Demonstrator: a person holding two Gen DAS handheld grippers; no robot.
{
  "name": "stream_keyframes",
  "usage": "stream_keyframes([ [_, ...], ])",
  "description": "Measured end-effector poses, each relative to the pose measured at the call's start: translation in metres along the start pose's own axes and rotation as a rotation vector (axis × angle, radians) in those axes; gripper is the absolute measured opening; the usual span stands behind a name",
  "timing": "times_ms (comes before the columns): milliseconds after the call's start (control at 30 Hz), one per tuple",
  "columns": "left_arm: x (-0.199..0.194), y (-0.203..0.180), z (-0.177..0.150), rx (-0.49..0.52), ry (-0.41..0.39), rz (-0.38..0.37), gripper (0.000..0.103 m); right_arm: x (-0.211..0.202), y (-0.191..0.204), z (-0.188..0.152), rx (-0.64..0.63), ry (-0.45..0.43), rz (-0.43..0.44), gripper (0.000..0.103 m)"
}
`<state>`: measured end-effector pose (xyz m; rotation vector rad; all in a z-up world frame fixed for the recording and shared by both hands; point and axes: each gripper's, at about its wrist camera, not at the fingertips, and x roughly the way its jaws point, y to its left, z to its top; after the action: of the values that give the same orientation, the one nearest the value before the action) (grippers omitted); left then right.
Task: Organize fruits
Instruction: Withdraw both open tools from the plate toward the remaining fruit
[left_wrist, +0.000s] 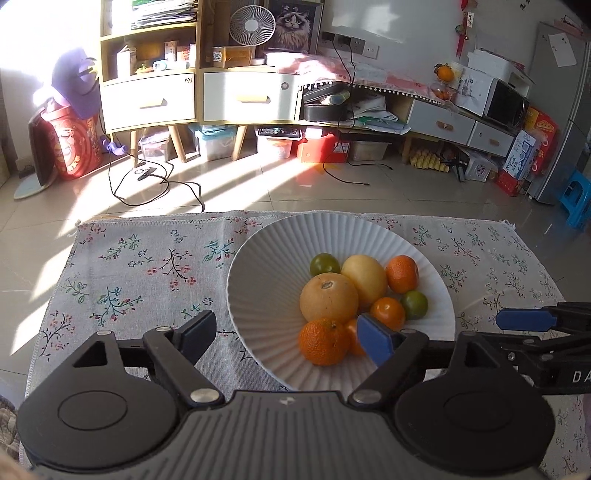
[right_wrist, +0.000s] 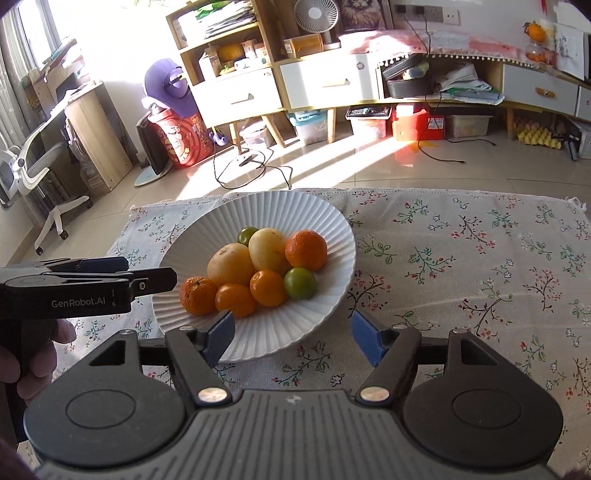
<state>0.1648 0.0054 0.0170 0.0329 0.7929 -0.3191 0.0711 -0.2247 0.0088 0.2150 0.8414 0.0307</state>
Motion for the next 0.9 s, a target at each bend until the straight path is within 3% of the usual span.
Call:
stream_keyframes([
  [433,-0.033,0.007,-0.034,0.04,0.011,0.028,0.098,-0.021,0.008,-0.022,-0.013,0.01,-0.01,0.082],
  [667,-0.041,0.017,-0.061,0.019,0.038,0.031,0.099,-0.023,0.013,-0.029,-0.023,0.012,-0.002,0.088],
  [900,-0.045,0.016,-0.084,0.053,0.032,0.045,0.099,-0.017,0.028,-0.041,-0.117,0.025,-0.012,0.091],
])
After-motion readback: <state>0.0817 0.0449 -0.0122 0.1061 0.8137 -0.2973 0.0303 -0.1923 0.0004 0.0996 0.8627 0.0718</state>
